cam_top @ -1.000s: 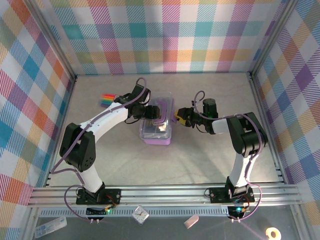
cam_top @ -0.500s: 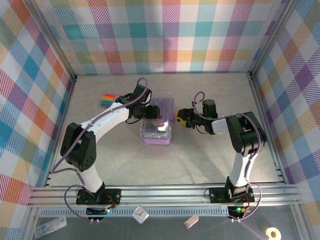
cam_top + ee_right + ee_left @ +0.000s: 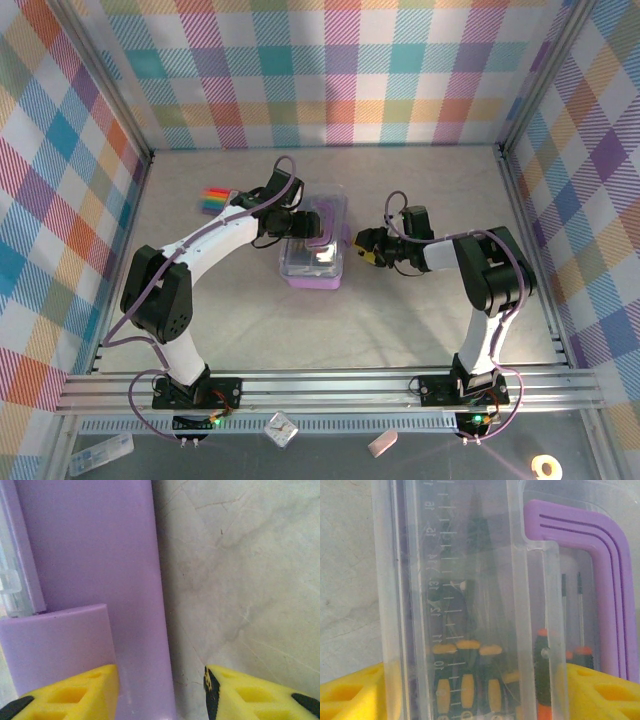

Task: Pack the tool kit

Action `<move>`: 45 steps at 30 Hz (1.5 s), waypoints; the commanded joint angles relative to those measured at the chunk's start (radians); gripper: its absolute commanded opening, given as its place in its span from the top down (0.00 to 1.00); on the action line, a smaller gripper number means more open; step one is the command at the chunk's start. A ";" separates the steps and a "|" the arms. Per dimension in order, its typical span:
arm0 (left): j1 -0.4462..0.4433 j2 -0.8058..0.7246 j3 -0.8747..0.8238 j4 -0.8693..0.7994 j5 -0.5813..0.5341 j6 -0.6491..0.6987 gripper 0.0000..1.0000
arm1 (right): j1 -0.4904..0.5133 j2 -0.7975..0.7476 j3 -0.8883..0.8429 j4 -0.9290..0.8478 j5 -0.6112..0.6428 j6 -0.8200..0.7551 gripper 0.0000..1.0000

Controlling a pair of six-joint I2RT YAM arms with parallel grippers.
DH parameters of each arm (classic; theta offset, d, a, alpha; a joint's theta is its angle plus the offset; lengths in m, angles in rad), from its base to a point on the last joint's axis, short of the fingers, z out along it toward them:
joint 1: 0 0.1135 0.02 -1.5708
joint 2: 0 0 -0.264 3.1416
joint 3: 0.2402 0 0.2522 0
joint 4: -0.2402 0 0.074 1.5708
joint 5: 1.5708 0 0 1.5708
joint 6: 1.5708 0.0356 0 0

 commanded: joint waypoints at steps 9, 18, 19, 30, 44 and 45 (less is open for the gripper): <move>-0.024 0.131 -0.093 -0.133 0.088 -0.046 0.30 | 0.054 0.089 0.099 0.002 -0.037 0.018 0.50; -0.047 0.157 -0.092 -0.090 0.124 -0.065 0.31 | 0.100 0.134 0.135 -0.003 0.003 0.035 0.49; -0.047 0.159 -0.091 -0.089 0.124 -0.067 0.31 | 0.100 0.131 0.134 -0.007 0.007 0.029 0.49; -0.047 0.174 0.067 -0.198 -0.067 -0.157 0.24 | 0.001 -0.156 0.159 -0.558 0.362 -0.172 0.40; -0.047 0.391 0.515 -0.362 -0.092 -0.111 0.22 | -0.055 -0.518 -0.095 -0.504 0.545 -0.251 0.32; -0.047 0.399 0.543 -0.376 -0.091 -0.103 0.22 | -0.056 -0.516 -0.100 -0.495 0.542 -0.248 0.32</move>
